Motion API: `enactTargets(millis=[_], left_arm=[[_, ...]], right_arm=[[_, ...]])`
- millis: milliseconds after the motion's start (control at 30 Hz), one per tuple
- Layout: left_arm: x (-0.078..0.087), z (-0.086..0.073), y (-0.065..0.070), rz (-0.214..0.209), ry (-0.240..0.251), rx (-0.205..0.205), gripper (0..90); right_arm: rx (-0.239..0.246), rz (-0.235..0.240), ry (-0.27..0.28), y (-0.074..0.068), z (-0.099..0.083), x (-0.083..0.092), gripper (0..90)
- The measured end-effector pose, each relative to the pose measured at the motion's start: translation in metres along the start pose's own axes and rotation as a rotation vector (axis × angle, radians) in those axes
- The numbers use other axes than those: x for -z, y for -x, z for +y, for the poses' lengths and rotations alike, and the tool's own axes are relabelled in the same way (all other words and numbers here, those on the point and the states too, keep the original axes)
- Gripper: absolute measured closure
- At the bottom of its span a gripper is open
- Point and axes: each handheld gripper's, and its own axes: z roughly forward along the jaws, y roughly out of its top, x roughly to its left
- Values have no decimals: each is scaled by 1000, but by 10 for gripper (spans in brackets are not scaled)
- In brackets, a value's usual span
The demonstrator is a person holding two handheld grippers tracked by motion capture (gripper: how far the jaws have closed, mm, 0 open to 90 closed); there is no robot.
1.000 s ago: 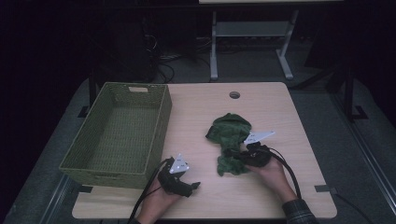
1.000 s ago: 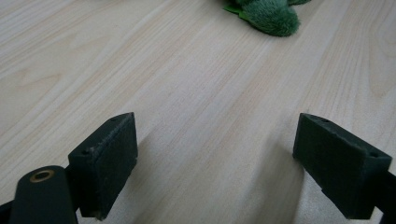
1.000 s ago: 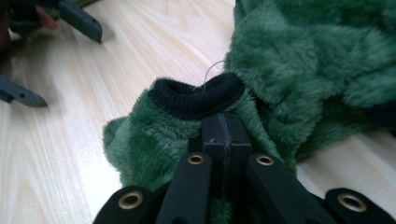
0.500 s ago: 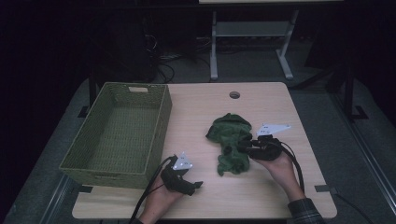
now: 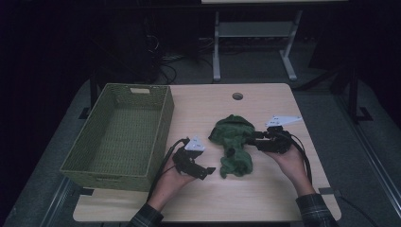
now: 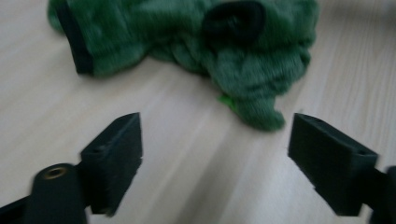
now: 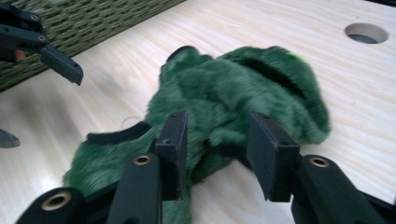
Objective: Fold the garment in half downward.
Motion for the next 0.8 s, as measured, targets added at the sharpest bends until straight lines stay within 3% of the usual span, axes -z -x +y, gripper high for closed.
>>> enactTargets(millis=[100, 233, 400, 467, 567, 633, 800], left_arm=[[-2, 13, -7, 3, 21, -7, 222], [-5, 29, -16, 42, 38, -40, 268], [-9, 46, -35, 52, 69, -16, 350], [-12, 52, -42, 74, 74, -25, 383], [-19, 59, -56, 97, 86, -12, 435], [-23, 63, -63, 98, 88, 4, 450], [-39, 74, -80, 121, 87, -10, 497]], right_arm=[[1, -16, -19, 5, 8, -2, 553], [2, -29, -31, 12, 17, -7, 572], [-6, -59, -50, 23, 26, -16, 557], [-12, -73, -35, 26, 28, -18, 557], [-10, -91, -56, 32, 33, -25, 552], [-10, -99, -33, 37, 36, -27, 570], [-39, -91, -52, 51, 41, -36, 584]])
